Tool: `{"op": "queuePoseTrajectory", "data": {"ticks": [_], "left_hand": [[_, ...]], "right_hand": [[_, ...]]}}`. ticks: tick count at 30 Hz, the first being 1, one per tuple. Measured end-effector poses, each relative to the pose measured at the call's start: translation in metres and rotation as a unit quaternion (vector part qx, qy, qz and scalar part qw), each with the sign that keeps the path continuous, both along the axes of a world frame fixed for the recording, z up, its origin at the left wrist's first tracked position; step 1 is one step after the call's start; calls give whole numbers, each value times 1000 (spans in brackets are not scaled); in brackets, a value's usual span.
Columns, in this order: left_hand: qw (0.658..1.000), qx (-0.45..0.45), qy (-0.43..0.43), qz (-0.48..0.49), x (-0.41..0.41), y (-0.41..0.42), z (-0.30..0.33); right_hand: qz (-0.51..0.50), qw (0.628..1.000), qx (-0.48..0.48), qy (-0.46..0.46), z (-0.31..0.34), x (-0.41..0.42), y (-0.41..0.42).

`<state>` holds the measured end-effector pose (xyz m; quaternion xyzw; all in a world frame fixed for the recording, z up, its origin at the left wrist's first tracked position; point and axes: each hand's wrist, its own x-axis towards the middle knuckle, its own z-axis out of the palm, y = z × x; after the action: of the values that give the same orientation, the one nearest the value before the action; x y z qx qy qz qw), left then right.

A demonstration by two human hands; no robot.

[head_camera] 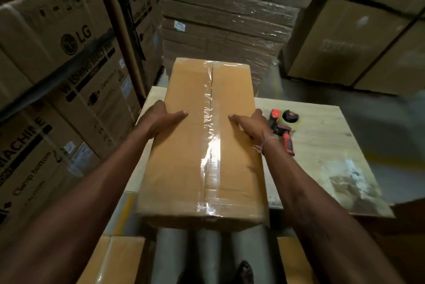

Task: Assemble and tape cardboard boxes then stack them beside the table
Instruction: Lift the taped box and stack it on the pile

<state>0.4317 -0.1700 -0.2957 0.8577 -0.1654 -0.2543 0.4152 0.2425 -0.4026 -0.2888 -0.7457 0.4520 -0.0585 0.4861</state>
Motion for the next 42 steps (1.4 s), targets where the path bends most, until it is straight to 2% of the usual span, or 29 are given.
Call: {"op": "queuePoseTrajectory", "data": {"ticks": [7,18,27,31,36,39,42], "left_hand": [[989,41,-144,-10,-77,-20,49],[985,10,-169,-21,-240,-60,86],[983,-20,-184,-15,-388,-82,111],[989,-53,-136,13,-422,-82,140],[975,-196,-92,46,-450,-75,155],[962,-265,-49,40,-465,-76,161],[965,-261,-24,-13,-470,-78,164]], "right_hand": [[-15,999,13,-48,38,-78,-18],[-34,999,0,-28,89,-245,-50],[-57,996,-65,-19,114,-376,-78],[-44,994,-103,-5,154,-413,-69],[-43,991,-123,11,178,-436,-75],[-51,990,-126,31,186,-448,-71],[-75,984,-153,47,192,-455,-66]]}}
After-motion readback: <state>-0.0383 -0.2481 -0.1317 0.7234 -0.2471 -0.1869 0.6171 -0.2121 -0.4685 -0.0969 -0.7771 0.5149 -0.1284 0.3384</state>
